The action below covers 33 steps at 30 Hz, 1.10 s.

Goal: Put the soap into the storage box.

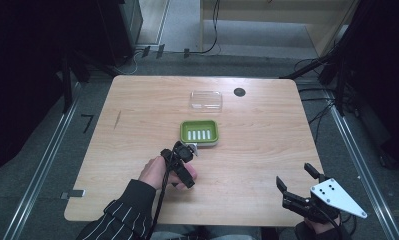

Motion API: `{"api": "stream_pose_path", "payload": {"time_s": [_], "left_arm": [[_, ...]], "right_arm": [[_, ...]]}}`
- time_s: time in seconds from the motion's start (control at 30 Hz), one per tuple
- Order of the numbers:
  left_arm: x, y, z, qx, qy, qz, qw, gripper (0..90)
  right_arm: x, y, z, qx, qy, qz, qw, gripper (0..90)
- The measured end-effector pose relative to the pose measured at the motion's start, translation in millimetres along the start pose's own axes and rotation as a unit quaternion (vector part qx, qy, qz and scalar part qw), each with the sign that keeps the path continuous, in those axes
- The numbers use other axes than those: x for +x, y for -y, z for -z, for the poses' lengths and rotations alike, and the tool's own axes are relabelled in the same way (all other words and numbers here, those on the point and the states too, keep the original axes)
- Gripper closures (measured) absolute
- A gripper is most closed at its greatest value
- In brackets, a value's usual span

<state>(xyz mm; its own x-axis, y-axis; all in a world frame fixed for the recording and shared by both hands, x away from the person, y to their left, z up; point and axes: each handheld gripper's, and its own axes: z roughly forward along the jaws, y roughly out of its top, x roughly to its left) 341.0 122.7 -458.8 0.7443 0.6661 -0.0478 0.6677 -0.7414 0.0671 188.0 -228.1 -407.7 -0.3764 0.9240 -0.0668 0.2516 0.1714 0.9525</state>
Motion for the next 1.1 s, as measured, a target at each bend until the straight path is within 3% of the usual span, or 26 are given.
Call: {"api": "stream_pose_path", "payload": {"time_s": [0.3,0.5,0.67,0.7,0.8,1.1], "left_arm": [[-3.0,-0.9,-6.2,0.014,-0.008,-0.005,0.9999,0.2],[-3.2,-0.2,-2.9,0.008,-0.028,-0.006,0.9996,9.8],[-5.0,0.7,0.6,0.000,-0.028,-0.015,0.9995,20.3],[-6.9,0.9,1.7,-0.003,-0.030,-0.016,0.9994,27.3],[-8.0,1.5,3.1,-0.008,-0.030,-0.017,0.9994,35.2],[-8.7,2.4,3.7,-0.010,-0.035,-0.026,0.9990,38.5]], "right_arm": [[-0.1,0.1,0.3,-0.001,0.000,-0.002,1.0000,12.9],[-0.1,0.1,0.1,-0.001,-0.001,-0.004,1.0000,12.9],[-0.1,0.0,0.2,-0.002,-0.001,-0.003,1.0000,12.9],[0.0,0.0,0.3,-0.001,-0.001,-0.003,1.0000,12.9],[-0.3,0.1,0.5,-0.002,-0.001,-0.004,1.0000,12.9],[-0.2,0.1,0.3,-0.001,-0.001,-0.004,1.0000,12.9]]}}
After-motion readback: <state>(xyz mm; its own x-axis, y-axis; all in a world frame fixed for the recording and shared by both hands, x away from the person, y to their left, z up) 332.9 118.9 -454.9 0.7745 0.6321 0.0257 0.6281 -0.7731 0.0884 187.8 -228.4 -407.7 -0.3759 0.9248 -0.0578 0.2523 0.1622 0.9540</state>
